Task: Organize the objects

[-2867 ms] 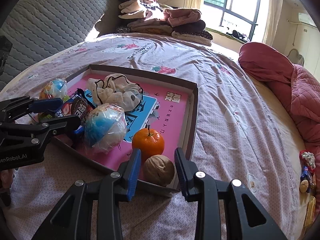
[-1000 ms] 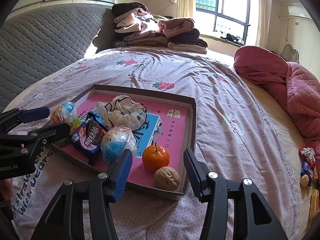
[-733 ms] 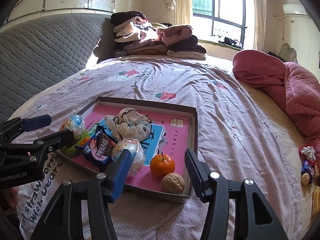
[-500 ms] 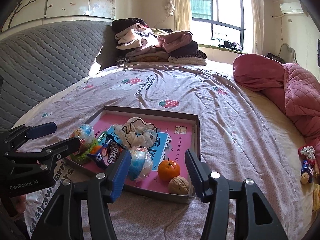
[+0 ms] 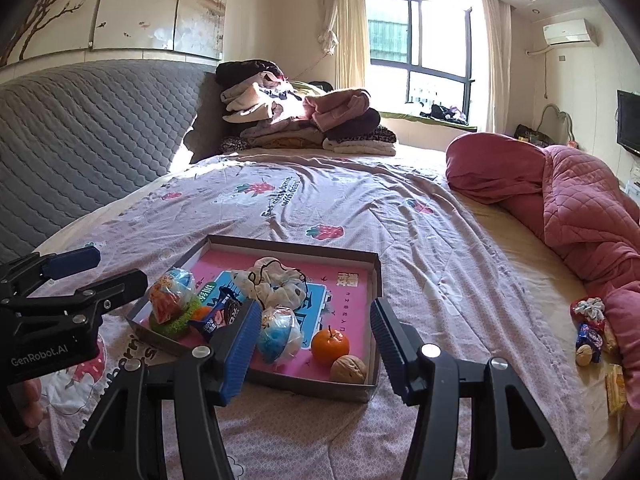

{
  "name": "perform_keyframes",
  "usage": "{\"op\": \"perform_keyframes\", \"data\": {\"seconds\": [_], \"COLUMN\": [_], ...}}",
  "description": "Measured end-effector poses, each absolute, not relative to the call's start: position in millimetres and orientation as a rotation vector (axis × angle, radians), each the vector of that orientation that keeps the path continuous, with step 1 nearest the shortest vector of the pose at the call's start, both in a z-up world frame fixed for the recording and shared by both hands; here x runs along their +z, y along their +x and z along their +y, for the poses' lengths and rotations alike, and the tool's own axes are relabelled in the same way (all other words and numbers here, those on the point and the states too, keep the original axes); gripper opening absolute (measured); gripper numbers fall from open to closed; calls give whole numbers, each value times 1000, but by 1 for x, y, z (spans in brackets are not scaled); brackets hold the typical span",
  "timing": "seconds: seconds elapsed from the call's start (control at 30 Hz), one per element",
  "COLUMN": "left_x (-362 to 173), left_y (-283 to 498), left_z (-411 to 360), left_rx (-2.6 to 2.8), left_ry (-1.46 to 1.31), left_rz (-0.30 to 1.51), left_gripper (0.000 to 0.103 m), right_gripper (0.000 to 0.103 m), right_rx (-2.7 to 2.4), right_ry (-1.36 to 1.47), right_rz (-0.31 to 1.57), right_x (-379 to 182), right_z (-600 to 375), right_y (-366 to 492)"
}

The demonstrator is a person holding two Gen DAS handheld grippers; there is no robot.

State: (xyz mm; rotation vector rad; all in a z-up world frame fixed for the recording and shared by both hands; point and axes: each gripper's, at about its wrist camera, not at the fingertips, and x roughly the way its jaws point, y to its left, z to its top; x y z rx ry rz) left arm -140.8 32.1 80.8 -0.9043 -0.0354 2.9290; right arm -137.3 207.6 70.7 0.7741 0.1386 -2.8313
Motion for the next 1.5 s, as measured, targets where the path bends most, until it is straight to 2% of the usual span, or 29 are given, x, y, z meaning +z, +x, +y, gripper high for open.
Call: {"op": "perform_keyframes", "data": {"seconds": [0.8,1.27,1.5], "left_x": [129,127,108], "left_y": [-74,-57,-56], "left_z": [12,1,-3], "left_rx": [2977,3038,3042], "left_ry": [-745,-764,-809], "left_rz": [-72,-83,-80], "left_gripper": [77,77,77], "right_gripper": [58,69,70], "right_rx": [-2853,-2871,-2893], "right_ry": [631,630,601], "right_rz": [120,75,100], "right_x": [120,120,115], "right_z": [192,189,187], "right_y": [-85,-69,-61]}}
